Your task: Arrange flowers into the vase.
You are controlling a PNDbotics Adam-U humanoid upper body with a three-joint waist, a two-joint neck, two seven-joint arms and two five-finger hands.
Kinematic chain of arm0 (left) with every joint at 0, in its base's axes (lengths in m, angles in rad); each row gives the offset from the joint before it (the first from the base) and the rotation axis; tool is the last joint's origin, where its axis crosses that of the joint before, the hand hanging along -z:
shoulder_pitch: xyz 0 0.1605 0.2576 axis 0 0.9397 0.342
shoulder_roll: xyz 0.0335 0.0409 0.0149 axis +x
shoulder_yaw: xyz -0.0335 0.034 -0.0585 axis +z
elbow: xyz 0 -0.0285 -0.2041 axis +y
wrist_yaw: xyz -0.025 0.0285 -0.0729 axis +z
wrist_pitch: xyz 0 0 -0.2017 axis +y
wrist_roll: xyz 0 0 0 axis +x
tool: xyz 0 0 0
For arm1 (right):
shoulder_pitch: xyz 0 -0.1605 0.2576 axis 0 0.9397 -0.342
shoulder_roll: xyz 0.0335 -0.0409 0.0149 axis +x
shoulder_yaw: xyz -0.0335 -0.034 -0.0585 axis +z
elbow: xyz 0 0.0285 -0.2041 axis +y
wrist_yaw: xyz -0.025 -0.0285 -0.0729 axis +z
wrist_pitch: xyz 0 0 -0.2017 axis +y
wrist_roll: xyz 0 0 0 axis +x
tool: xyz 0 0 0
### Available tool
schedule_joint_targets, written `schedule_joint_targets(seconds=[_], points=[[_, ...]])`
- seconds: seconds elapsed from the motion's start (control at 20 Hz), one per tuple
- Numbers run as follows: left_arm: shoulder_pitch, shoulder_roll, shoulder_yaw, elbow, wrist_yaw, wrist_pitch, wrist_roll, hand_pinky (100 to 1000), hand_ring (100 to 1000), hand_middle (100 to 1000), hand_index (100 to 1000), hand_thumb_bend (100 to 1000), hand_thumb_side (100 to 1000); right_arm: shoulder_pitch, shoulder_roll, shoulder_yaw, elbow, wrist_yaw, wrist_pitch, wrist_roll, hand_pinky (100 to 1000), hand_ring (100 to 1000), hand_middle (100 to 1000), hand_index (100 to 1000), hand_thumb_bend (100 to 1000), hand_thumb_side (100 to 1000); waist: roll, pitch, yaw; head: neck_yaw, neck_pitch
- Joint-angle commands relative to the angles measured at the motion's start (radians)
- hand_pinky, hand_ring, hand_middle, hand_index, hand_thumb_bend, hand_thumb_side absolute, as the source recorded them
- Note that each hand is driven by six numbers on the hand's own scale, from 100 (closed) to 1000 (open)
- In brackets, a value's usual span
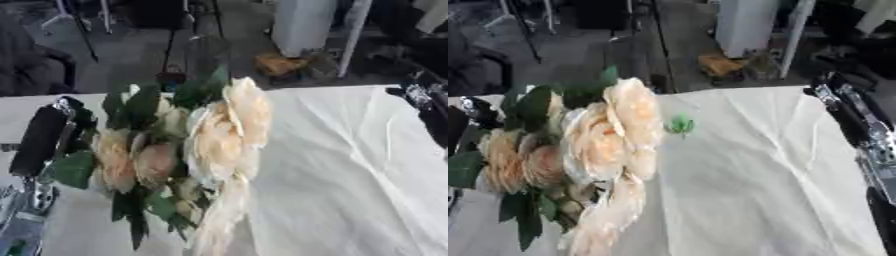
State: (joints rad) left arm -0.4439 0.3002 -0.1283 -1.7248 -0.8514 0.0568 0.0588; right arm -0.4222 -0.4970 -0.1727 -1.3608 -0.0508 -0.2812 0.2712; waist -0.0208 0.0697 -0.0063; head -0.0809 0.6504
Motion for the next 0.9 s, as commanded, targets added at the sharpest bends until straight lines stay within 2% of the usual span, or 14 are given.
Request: schedule_joint_targets(seconds=[0.05, 0.35, 0.5, 0.7, 0.9], points=[[-0.053, 0.020, 0.020, -0.040, 0.029, 0.027, 0.007, 100, 100, 100, 100, 1000, 178, -0.010, -0.026, -0.008, -0.006, -0.005, -0.002, -0.002, 896, 1000, 859, 1000, 100, 783, -0.002, -0.015, -0.002, -0.002, 0.007], [-0.181, 0.009, 0.049, -0.076, 0.093, 0.072, 0.040, 100, 100, 100, 100, 1000, 189, -0.007, -0.025, -0.004, -0.005, -0.004, -0.001, 0.001, 896, 1000, 859, 1000, 100, 783, -0.001, -0.025, -0.008, 0.002, 0.009], [-0.249, -0.014, 0.073, -0.057, 0.155, 0.099, 0.097, 100, 100, 100, 100, 1000, 220, -0.007, -0.022, -0.001, -0.004, -0.004, 0.000, 0.004, 896, 1000, 859, 1000, 100, 784, 0.001, -0.029, -0.014, 0.004, 0.007], [-0.328, -0.050, 0.093, 0.026, 0.246, 0.108, 0.215, 100, 100, 100, 100, 1000, 249, -0.010, -0.018, 0.004, -0.004, -0.004, 0.000, 0.009, 896, 1000, 859, 1000, 100, 785, 0.001, -0.032, -0.029, 0.009, 0.003], [-0.394, -0.094, 0.111, 0.158, 0.351, 0.089, 0.317, 100, 100, 100, 100, 1000, 253, -0.016, -0.015, 0.009, -0.003, -0.005, 0.000, 0.013, 896, 1000, 859, 1000, 100, 785, -0.001, -0.032, -0.047, 0.018, -0.002]])
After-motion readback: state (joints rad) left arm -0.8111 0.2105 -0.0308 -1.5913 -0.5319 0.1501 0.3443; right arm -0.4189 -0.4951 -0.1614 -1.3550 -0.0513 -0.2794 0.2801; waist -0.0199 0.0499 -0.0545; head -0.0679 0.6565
